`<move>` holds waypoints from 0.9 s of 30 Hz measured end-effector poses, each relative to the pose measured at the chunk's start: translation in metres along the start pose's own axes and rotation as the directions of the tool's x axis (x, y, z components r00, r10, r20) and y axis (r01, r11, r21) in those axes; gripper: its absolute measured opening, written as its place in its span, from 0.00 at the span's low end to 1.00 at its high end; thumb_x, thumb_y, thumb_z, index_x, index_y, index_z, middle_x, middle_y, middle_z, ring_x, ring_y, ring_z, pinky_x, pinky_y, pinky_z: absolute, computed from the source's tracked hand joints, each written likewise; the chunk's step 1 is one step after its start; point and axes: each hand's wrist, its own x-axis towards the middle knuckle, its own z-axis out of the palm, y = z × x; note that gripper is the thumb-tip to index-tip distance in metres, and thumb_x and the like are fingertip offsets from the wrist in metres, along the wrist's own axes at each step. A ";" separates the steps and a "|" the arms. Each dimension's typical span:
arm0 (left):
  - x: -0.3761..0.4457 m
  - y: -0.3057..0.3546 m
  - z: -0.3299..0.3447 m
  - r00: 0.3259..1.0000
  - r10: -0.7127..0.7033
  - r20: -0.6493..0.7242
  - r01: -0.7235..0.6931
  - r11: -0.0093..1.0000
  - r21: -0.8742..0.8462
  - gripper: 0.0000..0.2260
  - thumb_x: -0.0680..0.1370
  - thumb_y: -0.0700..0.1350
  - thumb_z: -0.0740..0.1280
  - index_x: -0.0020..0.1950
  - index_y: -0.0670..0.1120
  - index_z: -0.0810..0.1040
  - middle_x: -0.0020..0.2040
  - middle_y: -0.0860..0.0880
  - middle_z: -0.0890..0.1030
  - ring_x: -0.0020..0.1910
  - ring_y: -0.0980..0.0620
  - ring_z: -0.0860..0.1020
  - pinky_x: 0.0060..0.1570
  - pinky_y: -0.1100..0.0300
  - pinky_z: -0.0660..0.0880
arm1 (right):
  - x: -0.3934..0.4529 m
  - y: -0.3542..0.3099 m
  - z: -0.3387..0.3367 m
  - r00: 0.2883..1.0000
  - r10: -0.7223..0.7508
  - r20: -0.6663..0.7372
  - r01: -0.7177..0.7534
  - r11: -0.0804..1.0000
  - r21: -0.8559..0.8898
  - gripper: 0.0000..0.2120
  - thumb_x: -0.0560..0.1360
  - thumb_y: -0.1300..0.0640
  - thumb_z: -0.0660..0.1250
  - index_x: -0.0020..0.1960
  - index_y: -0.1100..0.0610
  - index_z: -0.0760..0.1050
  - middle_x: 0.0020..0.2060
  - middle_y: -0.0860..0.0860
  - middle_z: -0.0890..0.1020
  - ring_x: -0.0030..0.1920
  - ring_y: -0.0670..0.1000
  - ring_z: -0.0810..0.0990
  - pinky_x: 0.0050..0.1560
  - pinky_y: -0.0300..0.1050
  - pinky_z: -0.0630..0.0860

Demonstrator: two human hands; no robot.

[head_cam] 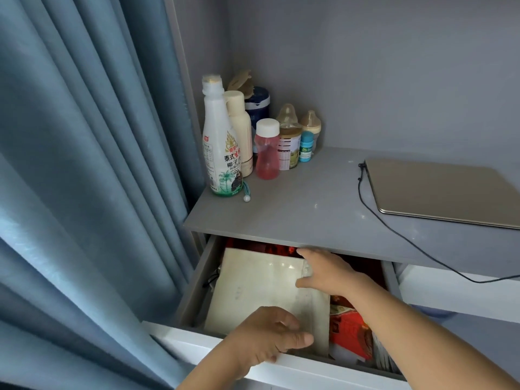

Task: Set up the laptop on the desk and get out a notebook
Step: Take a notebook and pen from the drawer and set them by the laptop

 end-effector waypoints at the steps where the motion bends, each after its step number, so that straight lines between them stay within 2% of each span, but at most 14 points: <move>1: 0.000 -0.004 -0.004 1.000 0.010 -0.016 -0.010 0.999 -0.040 0.18 0.67 0.55 0.75 0.53 0.51 0.80 0.48 0.52 0.83 0.47 0.55 0.80 0.48 0.61 0.76 | 0.009 -0.003 0.004 1.000 0.008 0.010 -0.008 1.000 0.005 0.40 0.70 0.44 0.70 0.76 0.53 0.57 0.75 0.49 0.63 0.74 0.52 0.62 0.71 0.50 0.64; 5: -0.001 -0.022 -0.019 0.995 0.047 -0.089 -0.066 0.972 -0.224 0.20 0.61 0.56 0.75 0.50 0.50 0.82 0.41 0.52 0.85 0.42 0.54 0.82 0.45 0.61 0.78 | 0.041 -0.010 0.024 0.995 0.074 0.074 -0.082 0.990 0.116 0.44 0.67 0.40 0.70 0.75 0.54 0.56 0.74 0.50 0.64 0.72 0.54 0.65 0.70 0.50 0.66; 8: -0.004 -0.035 -0.027 0.991 0.074 -0.110 -0.107 0.937 -0.331 0.18 0.61 0.54 0.75 0.47 0.48 0.82 0.38 0.51 0.83 0.37 0.55 0.79 0.43 0.61 0.78 | 0.060 -0.017 0.036 0.989 0.112 0.093 -0.121 0.988 0.096 0.41 0.63 0.36 0.70 0.71 0.53 0.63 0.68 0.50 0.71 0.67 0.56 0.70 0.66 0.51 0.70; 10: -0.006 -0.040 -0.029 0.988 0.093 -0.125 -0.133 0.923 -0.362 0.17 0.62 0.53 0.75 0.47 0.48 0.82 0.38 0.50 0.83 0.35 0.56 0.79 0.40 0.63 0.78 | 0.067 -0.023 0.038 0.991 0.097 0.091 -0.104 0.992 0.069 0.32 0.62 0.38 0.71 0.60 0.53 0.70 0.57 0.49 0.77 0.57 0.53 0.76 0.58 0.48 0.74; 11: -0.006 -0.042 -0.030 0.986 0.098 -0.135 -0.143 0.916 -0.375 0.16 0.62 0.52 0.75 0.46 0.48 0.82 0.38 0.50 0.83 0.34 0.56 0.78 0.39 0.63 0.77 | 0.068 -0.025 0.037 0.993 0.081 0.090 -0.087 0.994 0.069 0.26 0.62 0.41 0.72 0.52 0.54 0.71 0.49 0.49 0.77 0.50 0.51 0.77 0.51 0.46 0.75; 12: -0.007 -0.043 -0.030 0.984 0.100 -0.146 -0.150 0.909 -0.388 0.15 0.62 0.52 0.75 0.45 0.47 0.82 0.37 0.50 0.82 0.33 0.56 0.78 0.39 0.63 0.77 | 0.069 -0.027 0.035 0.994 0.069 0.089 -0.075 0.995 0.058 0.21 0.62 0.43 0.73 0.45 0.54 0.70 0.43 0.49 0.76 0.42 0.50 0.76 0.42 0.43 0.73; 14: -0.008 -0.043 -0.028 0.981 0.086 -0.172 -0.152 0.896 -0.417 0.14 0.62 0.52 0.75 0.44 0.46 0.82 0.36 0.50 0.82 0.32 0.55 0.77 0.37 0.62 0.77 | 0.066 -0.030 0.027 0.993 0.063 0.104 -0.066 0.997 0.030 0.19 0.63 0.46 0.74 0.38 0.55 0.66 0.36 0.49 0.72 0.35 0.50 0.71 0.35 0.43 0.66; 19: -0.007 -0.038 -0.025 0.969 -0.020 -0.244 -0.112 0.851 -0.513 0.15 0.60 0.52 0.75 0.40 0.44 0.80 0.31 0.49 0.82 0.29 0.53 0.76 0.33 0.61 0.74 | 0.048 -0.037 -0.001 0.979 -0.038 0.202 0.043 0.999 -0.020 0.17 0.68 0.46 0.72 0.40 0.55 0.68 0.36 0.48 0.70 0.37 0.50 0.70 0.35 0.44 0.64; 21: -0.009 -0.036 -0.024 0.963 -0.070 -0.260 -0.096 0.814 -0.573 0.15 0.62 0.50 0.79 0.40 0.43 0.80 0.31 0.47 0.81 0.28 0.51 0.75 0.33 0.61 0.73 | 0.039 -0.034 -0.004 0.974 -0.094 0.205 0.084 0.995 0.057 0.17 0.70 0.48 0.72 0.38 0.54 0.65 0.32 0.48 0.67 0.34 0.48 0.65 0.33 0.44 0.61; 23: -0.011 -0.033 -0.024 0.953 -0.128 -0.274 -0.080 0.768 -0.635 0.12 0.67 0.48 0.77 0.40 0.42 0.79 0.33 0.45 0.81 0.28 0.50 0.75 0.33 0.60 0.72 | 0.031 -0.025 -0.005 0.974 -0.125 0.187 0.079 0.968 0.237 0.16 0.69 0.50 0.73 0.37 0.53 0.65 0.32 0.49 0.65 0.33 0.49 0.64 0.34 0.43 0.60; 27: -0.015 -0.026 -0.028 0.931 -0.200 -0.306 -0.075 0.715 -0.695 0.09 0.70 0.46 0.74 0.41 0.43 0.78 0.35 0.45 0.82 0.31 0.48 0.76 0.34 0.60 0.72 | 0.016 -0.014 -0.035 0.986 -0.125 0.110 0.057 0.875 0.480 0.13 0.68 0.58 0.75 0.37 0.55 0.70 0.35 0.54 0.72 0.36 0.50 0.70 0.37 0.43 0.66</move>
